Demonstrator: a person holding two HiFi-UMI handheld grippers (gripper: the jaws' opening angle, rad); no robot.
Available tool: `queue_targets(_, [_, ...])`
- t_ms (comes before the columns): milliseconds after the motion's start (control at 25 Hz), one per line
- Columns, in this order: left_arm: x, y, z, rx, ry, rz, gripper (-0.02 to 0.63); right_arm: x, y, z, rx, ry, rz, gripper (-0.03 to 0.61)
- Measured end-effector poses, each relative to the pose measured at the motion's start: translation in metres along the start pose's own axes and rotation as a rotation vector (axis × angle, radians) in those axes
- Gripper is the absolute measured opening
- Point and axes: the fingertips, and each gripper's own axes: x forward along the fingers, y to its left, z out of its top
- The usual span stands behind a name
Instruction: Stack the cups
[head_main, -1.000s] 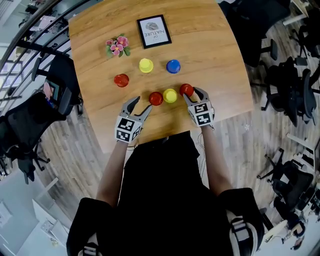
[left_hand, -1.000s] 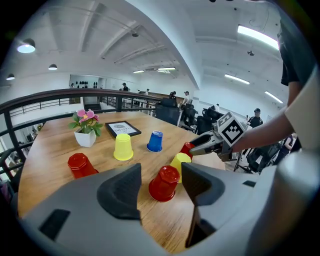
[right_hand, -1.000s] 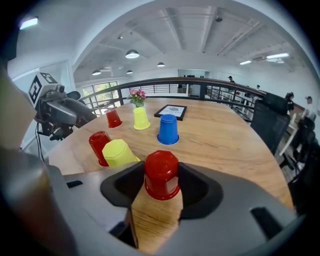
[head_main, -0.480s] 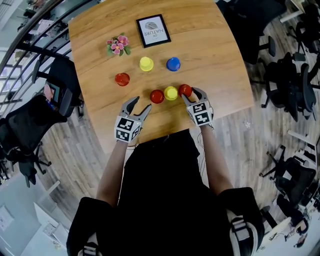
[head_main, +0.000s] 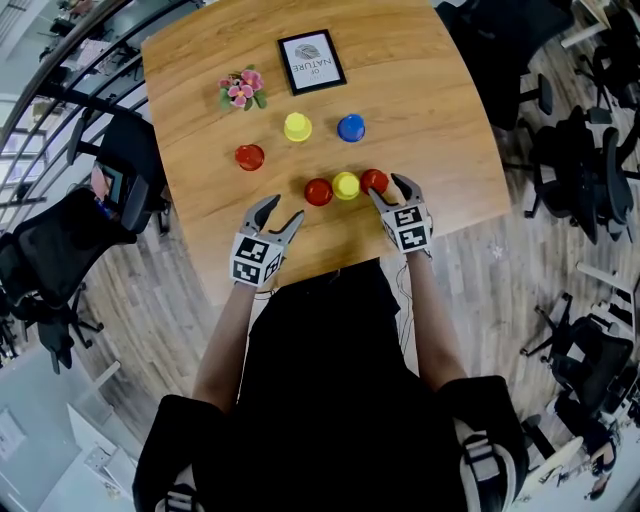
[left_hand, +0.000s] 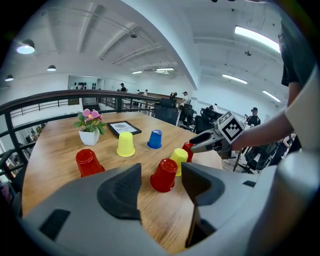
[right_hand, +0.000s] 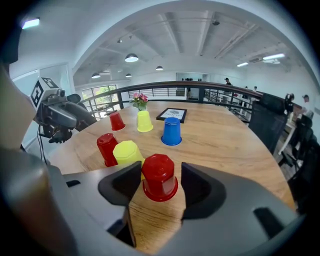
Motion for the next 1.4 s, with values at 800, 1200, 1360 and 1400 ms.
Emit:
queue_targets(800, [-0.003,0.012,0.009,-0.059,-0.022,0.069,0.272,0.021,-0.014,0.076,-0.093,-0.075,0.083,0.262])
queue_targets(1200, [0.008,0.029,0.009,-0.112,-0.011,0.122,0.272,0.062,-0.026,0.095,-0.122,-0.061,0.139,0.268])
queue_targets(1360, [0.013,0.029,0.007,-0.129,0.002,0.129,0.272,0.076,-0.027,0.099,-0.129,-0.054,0.155,0.279])
queue_targets(1400, [0.015,0.029,0.006,-0.134,0.005,0.13,0.272,0.079,-0.027,0.101,-0.13,-0.053,0.158,0.284])
